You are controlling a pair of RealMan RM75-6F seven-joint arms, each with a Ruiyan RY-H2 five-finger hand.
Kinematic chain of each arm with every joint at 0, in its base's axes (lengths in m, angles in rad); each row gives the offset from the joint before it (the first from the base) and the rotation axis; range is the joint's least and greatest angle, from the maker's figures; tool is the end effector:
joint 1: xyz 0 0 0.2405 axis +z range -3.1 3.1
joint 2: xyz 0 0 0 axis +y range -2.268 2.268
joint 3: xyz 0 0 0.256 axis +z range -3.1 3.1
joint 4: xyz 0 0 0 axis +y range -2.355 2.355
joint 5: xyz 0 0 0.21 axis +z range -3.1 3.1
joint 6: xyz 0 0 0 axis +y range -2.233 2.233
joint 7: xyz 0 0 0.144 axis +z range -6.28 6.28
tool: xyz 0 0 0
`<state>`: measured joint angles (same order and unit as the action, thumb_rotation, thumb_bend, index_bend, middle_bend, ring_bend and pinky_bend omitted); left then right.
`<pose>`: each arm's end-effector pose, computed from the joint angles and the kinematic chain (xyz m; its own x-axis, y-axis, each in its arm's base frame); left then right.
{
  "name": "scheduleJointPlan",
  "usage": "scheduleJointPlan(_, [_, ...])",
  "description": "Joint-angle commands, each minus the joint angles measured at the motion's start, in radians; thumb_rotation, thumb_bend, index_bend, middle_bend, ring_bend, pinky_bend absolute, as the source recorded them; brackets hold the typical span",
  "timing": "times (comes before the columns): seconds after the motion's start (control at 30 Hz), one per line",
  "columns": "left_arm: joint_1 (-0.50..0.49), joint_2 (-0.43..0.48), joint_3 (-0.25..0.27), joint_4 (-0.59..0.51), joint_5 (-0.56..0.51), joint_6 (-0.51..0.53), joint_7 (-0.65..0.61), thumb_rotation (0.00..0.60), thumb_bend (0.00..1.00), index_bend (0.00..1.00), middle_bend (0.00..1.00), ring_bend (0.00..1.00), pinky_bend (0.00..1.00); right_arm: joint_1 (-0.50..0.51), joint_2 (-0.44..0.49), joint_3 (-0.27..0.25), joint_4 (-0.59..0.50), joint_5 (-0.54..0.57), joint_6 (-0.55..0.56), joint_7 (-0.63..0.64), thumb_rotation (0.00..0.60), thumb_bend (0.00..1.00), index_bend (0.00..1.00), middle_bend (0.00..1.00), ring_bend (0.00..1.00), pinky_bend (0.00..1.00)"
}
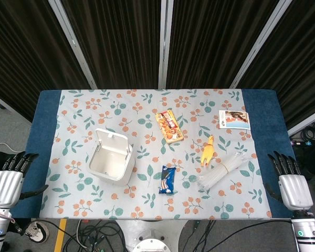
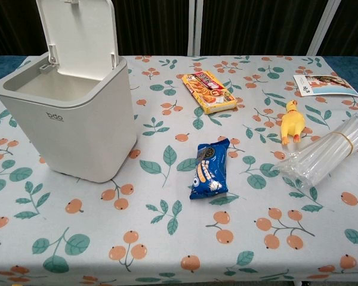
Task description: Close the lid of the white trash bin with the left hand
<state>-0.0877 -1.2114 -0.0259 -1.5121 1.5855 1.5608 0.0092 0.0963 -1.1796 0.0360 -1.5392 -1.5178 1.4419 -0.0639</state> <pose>-0.3079 0.1770 0.1400 0.4115 -0.0522 0.9099 0.9052 -0.0927 -0.4147 -0.3193 -0.1823 0.1377 0.4667 -0.0512 0.8829 -0.8844 -0.0372 0.4653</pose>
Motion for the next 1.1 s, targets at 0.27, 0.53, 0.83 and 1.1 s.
scheduleJointPlan(0.27, [-0.003,0.007,0.0,-0.007,-0.003,-0.008,0.001,0.468,0.06,0.17,0.19,0.11,0.19,0.001,0.0,0.002,-0.003,0.002,-0.001,0.001,0.6,0.24,0.0,0.0,0.0,0.0])
scheduleJointPlan(0.53, [-0.005,0.032,-0.019,-0.035,0.0,0.015,-0.068,0.471,0.06,0.17,0.19,0.11,0.19,0.002,0.004,-0.002,0.001,-0.001,-0.006,-0.003,0.6,0.24,0.0,0.0,0.0,0.0])
scheduleJointPlan(0.83, [-0.105,0.153,-0.083,-0.175,0.054,-0.034,-0.126,0.561,0.1,0.17,0.19,0.11,0.19,0.009,-0.003,-0.003,0.002,0.0,-0.019,0.0,0.6,0.24,0.0,0.0,0.0,0.0])
scheduleJointPlan(1.1, [-0.225,0.25,-0.147,-0.315,0.088,-0.13,-0.138,0.57,0.13,0.17,0.19,0.11,0.19,0.009,-0.002,0.001,0.003,0.005,-0.017,0.0,0.6,0.24,0.0,0.0,0.0,0.0])
